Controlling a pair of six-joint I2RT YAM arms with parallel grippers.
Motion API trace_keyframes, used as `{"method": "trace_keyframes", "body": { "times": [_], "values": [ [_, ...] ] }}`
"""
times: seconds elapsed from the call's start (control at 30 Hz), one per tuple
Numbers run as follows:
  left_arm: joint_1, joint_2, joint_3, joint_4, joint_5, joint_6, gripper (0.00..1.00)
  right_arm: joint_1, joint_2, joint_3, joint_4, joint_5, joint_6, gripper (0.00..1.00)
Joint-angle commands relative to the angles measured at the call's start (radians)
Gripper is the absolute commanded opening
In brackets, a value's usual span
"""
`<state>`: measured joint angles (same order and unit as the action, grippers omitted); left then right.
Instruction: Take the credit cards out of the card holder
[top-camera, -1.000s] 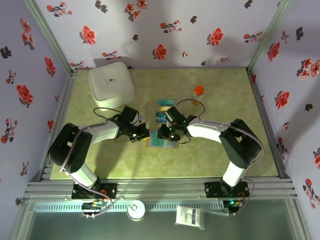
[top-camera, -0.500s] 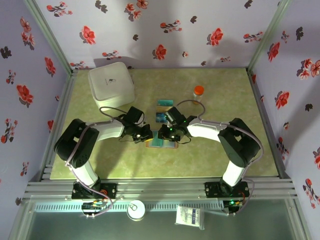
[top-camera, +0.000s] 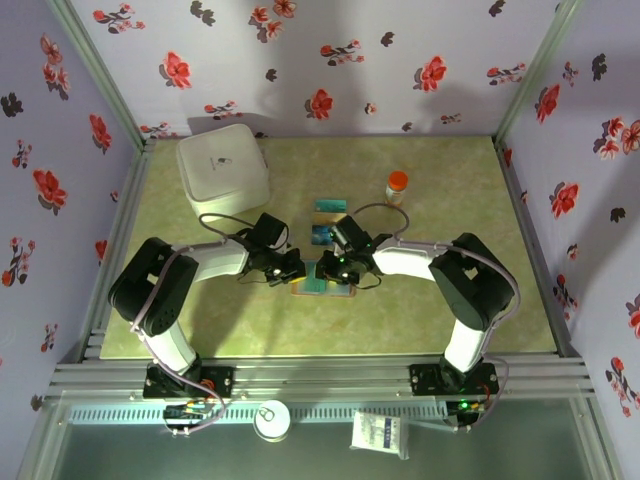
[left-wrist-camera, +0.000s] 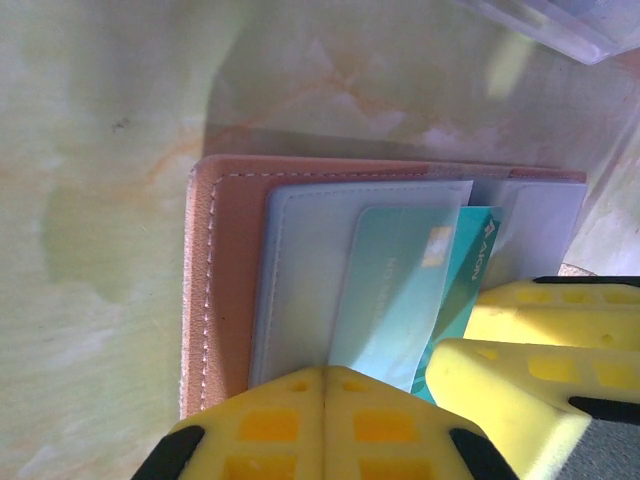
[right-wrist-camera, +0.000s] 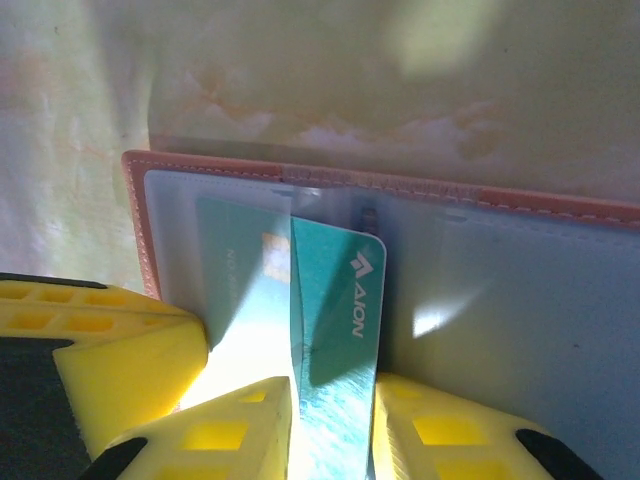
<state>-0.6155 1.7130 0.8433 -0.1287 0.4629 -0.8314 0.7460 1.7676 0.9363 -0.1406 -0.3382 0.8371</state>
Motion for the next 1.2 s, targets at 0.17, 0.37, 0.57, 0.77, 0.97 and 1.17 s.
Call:
{"method": "trace_keyframes", "body": {
  "times": [0.17, 0.37, 0.57, 0.77, 0.97, 1.17],
  "values": [
    [-0.002, 0.012, -0.016, -0.018, -0.028, 0.002, 0.0, -0.014, -0.037, -0.045, 0.07, -0.034, 0.043, 0.19],
    [-0.002, 0.014, -0.015, -0.016, -0.025, 0.002, 0.0, -0.022, -0.055, -0.058, 0.074, -0.03, 0.04, 0.14],
    [-0.002, 0.01, -0.019, -0.014, -0.024, 0.0, 0.0, -0.035, -0.074, -0.076, 0.065, -0.025, 0.027, 0.1],
    [-0.001, 0.001, -0.026, -0.015, -0.026, -0.002, 0.0, -0.055, -0.111, -0.085, 0.003, 0.003, -0.013, 0.08],
    [-0.002, -0.003, -0.038, -0.003, -0.026, -0.01, 0.0, -0.071, -0.162, -0.083, -0.082, 0.033, -0.058, 0.08],
    [-0.006, -0.024, -0.051, 0.009, -0.024, -0.025, 0.0, -0.076, -0.192, -0.04, -0.162, 0.038, -0.141, 0.06]
  ]
}}
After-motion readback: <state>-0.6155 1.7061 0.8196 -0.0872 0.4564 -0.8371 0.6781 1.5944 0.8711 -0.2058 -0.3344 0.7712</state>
